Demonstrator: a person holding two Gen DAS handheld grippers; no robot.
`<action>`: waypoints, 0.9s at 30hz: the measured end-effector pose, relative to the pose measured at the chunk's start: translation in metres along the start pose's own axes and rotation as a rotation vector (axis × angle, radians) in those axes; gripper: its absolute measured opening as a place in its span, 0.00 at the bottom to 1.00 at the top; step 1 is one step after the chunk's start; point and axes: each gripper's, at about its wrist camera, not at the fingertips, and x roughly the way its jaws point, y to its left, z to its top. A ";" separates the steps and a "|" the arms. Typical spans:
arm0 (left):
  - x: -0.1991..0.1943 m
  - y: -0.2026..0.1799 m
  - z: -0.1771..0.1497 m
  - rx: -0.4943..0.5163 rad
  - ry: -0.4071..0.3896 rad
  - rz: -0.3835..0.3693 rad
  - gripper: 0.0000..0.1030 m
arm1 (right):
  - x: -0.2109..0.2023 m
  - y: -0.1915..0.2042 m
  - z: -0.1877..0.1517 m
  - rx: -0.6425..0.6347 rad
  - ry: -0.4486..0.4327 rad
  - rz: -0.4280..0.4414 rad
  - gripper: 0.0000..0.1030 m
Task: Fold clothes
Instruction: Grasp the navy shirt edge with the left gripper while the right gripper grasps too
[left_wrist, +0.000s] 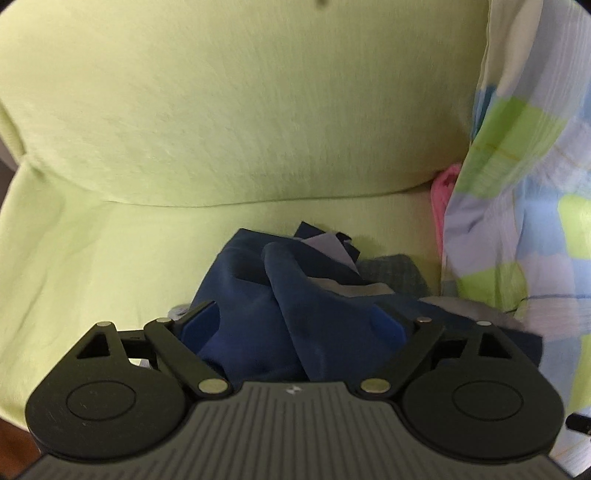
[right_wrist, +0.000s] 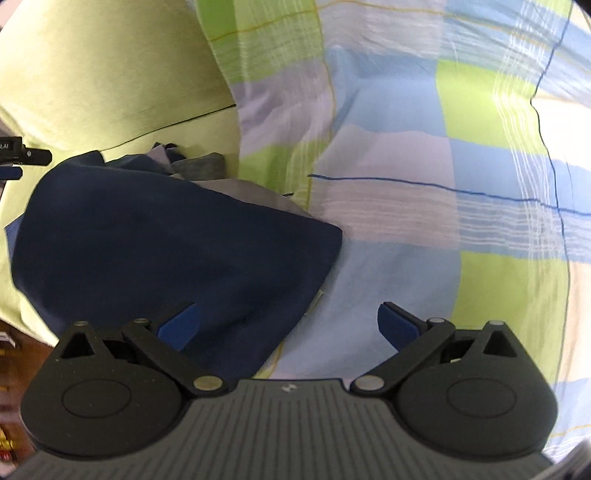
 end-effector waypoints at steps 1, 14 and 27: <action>0.007 0.001 0.001 0.011 0.013 -0.004 0.87 | 0.004 -0.003 -0.001 0.009 -0.005 0.005 0.99; 0.008 -0.017 -0.014 0.144 -0.046 -0.152 0.10 | 0.061 -0.047 -0.017 0.121 -0.070 0.074 0.99; 0.006 -0.007 -0.042 0.115 -0.109 -0.162 0.11 | 0.103 -0.065 -0.012 0.237 -0.115 0.134 0.51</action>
